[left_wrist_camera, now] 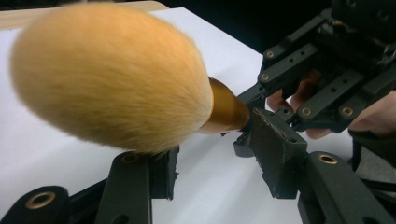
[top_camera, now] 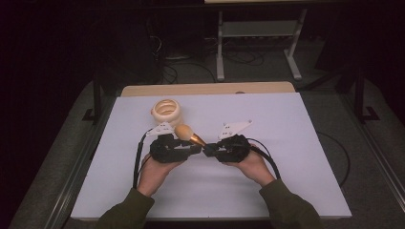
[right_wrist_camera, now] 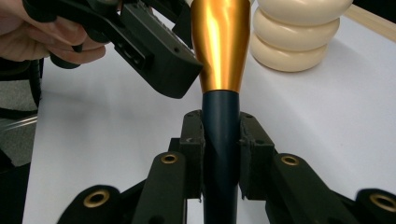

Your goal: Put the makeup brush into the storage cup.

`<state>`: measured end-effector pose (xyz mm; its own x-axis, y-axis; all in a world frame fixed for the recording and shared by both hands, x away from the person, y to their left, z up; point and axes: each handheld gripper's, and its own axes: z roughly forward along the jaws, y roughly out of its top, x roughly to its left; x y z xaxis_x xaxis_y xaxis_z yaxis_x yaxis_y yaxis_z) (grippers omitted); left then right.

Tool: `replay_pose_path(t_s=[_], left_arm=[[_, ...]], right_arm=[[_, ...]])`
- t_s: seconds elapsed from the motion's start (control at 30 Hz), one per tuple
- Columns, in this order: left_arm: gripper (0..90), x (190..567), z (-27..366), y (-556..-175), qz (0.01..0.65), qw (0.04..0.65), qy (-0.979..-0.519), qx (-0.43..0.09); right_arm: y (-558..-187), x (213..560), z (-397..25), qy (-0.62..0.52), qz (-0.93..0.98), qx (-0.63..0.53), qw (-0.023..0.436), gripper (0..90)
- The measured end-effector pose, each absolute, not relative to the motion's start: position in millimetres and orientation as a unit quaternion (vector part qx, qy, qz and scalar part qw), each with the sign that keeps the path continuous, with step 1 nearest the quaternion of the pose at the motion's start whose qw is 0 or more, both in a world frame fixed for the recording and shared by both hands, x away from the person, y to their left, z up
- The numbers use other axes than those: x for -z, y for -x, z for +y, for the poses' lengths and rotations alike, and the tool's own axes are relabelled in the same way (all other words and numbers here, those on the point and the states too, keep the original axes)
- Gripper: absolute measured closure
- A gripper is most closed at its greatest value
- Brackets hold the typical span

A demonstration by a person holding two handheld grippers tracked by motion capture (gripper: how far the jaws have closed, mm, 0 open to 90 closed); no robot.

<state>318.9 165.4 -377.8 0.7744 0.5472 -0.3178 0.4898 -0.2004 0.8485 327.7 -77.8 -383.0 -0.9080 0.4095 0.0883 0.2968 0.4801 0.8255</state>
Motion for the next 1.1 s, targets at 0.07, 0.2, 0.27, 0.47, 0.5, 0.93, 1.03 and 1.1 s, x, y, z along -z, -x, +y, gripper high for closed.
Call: replay_pose_path(t_s=[0.07, 0.2, 0.27, 0.47, 0.5, 0.93, 1.03, 1.1], left_arm=[[52.4, 377.6, 166.0, -319.7, 0.336, 0.539, -0.772, -0.025], [53.2, 378.1, 166.6, -320.9, 0.339, 0.541, -0.769, -0.022], [54.9, 378.1, 167.6, -321.9, 0.34, 0.544, -0.767, -0.02], [56.6, 378.1, 168.0, -322.8, 0.343, 0.547, -0.764, -0.02], [56.6, 378.2, 167.9, -323.2, 0.343, 0.546, -0.764, -0.02], [57.4, 380.5, 165.4, -326.7, 0.343, 0.547, -0.764, -0.005], [58.7, 380.6, 164.8, -327.3, 0.342, 0.548, -0.763, -0.003], [59.7, 380.5, 164.9, -327.9, 0.342, 0.549, -0.763, -0.001]], right_arm=[[-327.4, 384.4, -76.6, -0.207, 0.858, -0.466, 0.059, 73.8], [-326.7, 386.2, -73.5, -0.21, 0.858, -0.464, 0.062, 73.8], [-326.4, 387.0, -72.5, -0.21, 0.859, -0.463, 0.062, 73.8], [-325.9, 388.2, -69.2, -0.21, 0.861, -0.459, 0.066, 73.8], [-325.8, 388.4, -68.6, -0.211, 0.861, -0.459, 0.065, 73.8], [-325.0, 391.2, -63.9, -0.21, 0.864, -0.453, 0.067, 73.6], [-325.2, 392.5, -62.9, -0.21, 0.864, -0.452, 0.067, 73.7], [-325.9, 393.0, -63.0, -0.207, 0.865, -0.451, 0.068, 73.6]])
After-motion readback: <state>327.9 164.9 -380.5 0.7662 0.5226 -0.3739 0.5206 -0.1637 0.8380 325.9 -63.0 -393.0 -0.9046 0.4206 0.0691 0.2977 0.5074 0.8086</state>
